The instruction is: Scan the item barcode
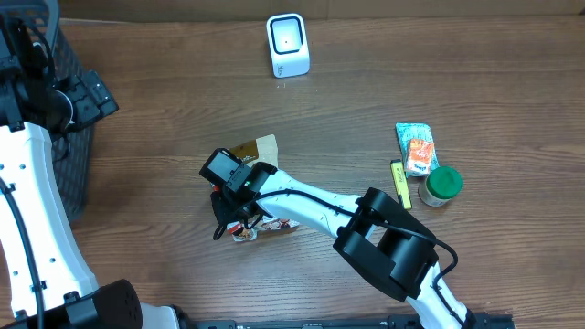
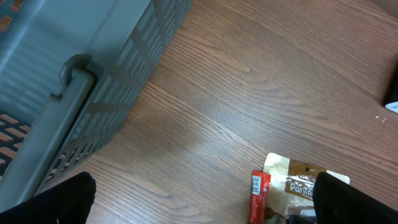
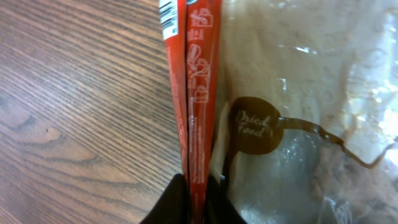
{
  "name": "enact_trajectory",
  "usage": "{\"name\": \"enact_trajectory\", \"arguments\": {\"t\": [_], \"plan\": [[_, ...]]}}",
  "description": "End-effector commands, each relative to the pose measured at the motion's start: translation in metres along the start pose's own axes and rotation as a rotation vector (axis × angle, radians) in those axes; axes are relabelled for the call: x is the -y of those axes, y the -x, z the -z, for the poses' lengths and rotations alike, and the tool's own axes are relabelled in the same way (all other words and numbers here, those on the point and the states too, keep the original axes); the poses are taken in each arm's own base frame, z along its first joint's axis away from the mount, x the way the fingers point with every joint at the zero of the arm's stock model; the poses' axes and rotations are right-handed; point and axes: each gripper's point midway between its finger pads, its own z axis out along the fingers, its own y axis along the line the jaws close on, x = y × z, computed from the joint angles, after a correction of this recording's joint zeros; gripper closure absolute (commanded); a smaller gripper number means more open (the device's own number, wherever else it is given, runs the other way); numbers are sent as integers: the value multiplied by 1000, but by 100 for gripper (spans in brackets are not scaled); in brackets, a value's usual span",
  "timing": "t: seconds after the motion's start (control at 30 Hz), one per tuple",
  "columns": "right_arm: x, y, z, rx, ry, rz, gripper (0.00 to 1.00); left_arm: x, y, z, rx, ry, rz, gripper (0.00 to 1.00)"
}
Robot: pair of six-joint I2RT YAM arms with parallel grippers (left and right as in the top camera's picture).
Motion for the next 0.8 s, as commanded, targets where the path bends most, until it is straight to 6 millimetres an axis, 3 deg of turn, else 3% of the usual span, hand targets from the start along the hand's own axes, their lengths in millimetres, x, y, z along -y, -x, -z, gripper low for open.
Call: {"name": "enact_trajectory", "arguments": {"t": [0.0, 0.13, 0.23, 0.5, 0.63, 0.77], "plan": [[2, -3, -4, -9, -6, 4, 96, 0, 4, 5, 17, -7, -4, 0], [1, -6, -1, -26, 1, 3, 96, 0, 4, 5, 17, -7, -4, 1], [-9, -2, 12, -7, 30, 70, 96, 0, 4, 5, 17, -7, -4, 0], [-36, 10, 89, 102, 92, 320, 96, 0, 4, 5, 17, -7, -4, 0], [-16, 4, 114, 93, 2, 514, 96, 0, 4, 5, 17, -7, -4, 0], [18, -5, 113, 13, -104, 562, 96, 0, 4, 5, 17, -7, -4, 0]]}}
